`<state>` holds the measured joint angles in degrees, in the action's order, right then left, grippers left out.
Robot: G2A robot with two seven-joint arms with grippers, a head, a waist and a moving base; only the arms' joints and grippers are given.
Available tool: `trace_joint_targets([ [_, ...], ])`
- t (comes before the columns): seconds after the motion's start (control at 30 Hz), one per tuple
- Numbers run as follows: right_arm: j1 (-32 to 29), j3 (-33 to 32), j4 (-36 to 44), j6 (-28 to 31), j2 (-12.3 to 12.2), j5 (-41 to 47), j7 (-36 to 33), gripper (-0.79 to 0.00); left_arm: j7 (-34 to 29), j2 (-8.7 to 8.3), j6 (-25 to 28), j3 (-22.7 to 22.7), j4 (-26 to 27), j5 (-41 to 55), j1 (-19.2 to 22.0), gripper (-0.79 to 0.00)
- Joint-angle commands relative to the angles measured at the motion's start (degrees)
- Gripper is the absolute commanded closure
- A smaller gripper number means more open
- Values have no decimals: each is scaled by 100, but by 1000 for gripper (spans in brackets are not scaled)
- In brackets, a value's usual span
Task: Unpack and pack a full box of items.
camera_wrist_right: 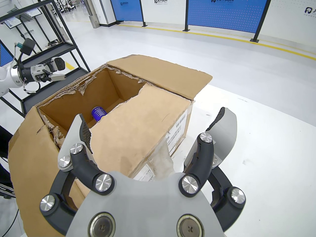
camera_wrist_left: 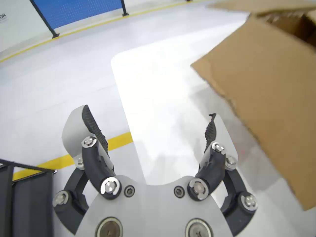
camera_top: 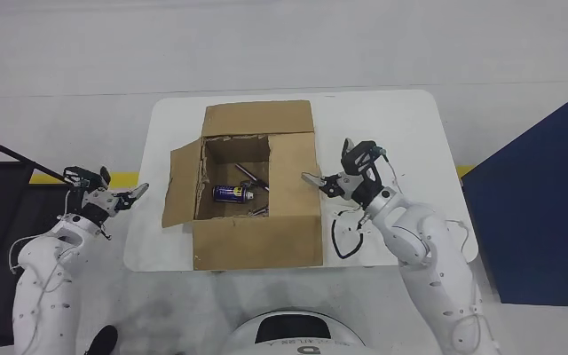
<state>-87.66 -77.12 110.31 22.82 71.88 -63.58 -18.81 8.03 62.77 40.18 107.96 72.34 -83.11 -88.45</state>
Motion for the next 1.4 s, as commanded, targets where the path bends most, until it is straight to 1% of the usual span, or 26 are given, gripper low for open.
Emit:
trace_joint_targets([
  [0.0, 7, -29, -1, 21, -10, 35, -9, -785, 107, -16, -70, -131, -110, -409, 26, -785],
  [0.07, 12, -46, 13, 41, -18, 70, -20, -785, 239, -20, -40, -316, -147, -645, 51, -785],
  [0.23, 18, -61, 48, 54, -39, 67, -37, -785, 356, 24, -320, -823, -186, -938, 225, -785],
  [0.3, 6, -74, 61, 56, -48, 52, -36, -785, 359, 54, -326, -1054, -220, -924, 294, -785],
  [0.37, -19, -108, 72, 47, -58, 55, -17, -785, 388, 77, -197, -1236, -249, -809, 354, -785],
  [0.43, -61, -149, 80, 38, -68, 76, 22, -785, 522, 86, 65, -1253, -285, -430, 388, -785],
  [0.5, -117, -196, 89, 75, -80, 103, 64, -785, 626, 74, 321, -1157, -294, -67, 391, -785],
  [0.63, -167, -265, 6, 80, -101, 139, 83, -785, 716, 20, 293, -1001, -147, -146, 315, -785],
  [0.73, -158, -255, -62, 83, -109, 169, 83, -785, 897, -8, 288, -922, -18, -151, 247, -785],
  [0.8, -179, -261, -88, 98, -118, 137, 90, -785, 1015, -19, 255, -858, 150, -65, 202, -785],
  [0.87, -196, -272, -94, 103, -123, 133, 98, -785, 1066, -27, 266, -818, 428, 21, 138, -785],
  [0.93, -196, -272, -94, 103, -123, 133, 98, -785, 1073, -32, 176, -793, 909, 43, 32, -785],
  [0.97, -196, -272, -94, 103, -123, 133, 98, -785, 1056, -31, 165, -798, 1046, 73, -10, -785],
  [1.07, -196, -272, -94, 103, -123, 133, 98, -785, 868, -24, 38, -836, 1740, 159, -176, -785],
  [1.17, -196, -272, -94, 103, -123, 133, 98, -785, 626, -15, -33, -945, 2151, 196, -247, -785],
  [1.27, -196, -272, -94, 103, -123, 133, 98, -785, 317, -16, -79, -1111, 2388, 37, -223, -785],
  [1.37, -196, -272, -94, 103, -123, 133, 98, -785, 72, -11, -151, -1351, 2381, -169, -102, -785],
])
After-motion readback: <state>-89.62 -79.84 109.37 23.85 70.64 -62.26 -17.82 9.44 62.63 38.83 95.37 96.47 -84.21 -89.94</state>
